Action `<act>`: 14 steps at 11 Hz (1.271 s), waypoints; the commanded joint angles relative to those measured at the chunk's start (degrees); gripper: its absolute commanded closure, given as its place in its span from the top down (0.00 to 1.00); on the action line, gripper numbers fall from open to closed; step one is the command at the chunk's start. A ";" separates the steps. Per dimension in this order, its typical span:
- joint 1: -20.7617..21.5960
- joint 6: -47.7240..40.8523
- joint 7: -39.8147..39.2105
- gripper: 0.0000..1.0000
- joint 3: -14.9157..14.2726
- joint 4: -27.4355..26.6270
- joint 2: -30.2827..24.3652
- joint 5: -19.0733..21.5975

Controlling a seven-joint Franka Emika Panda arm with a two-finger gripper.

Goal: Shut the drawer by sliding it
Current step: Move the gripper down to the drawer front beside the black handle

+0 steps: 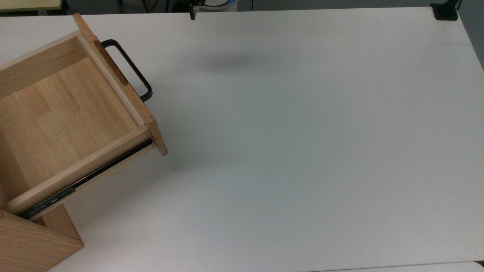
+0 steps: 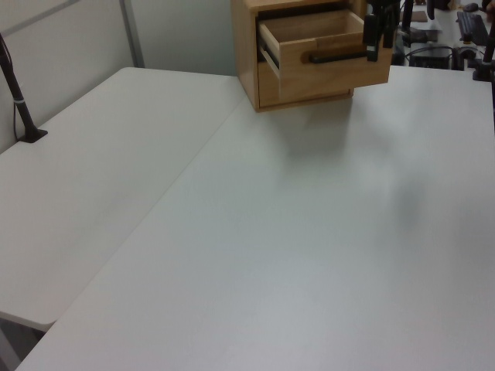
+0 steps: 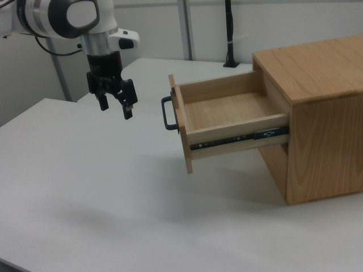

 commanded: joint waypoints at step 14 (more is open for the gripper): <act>-5.28 15.63 34.80 0.00 -0.23 6.93 12.88 1.85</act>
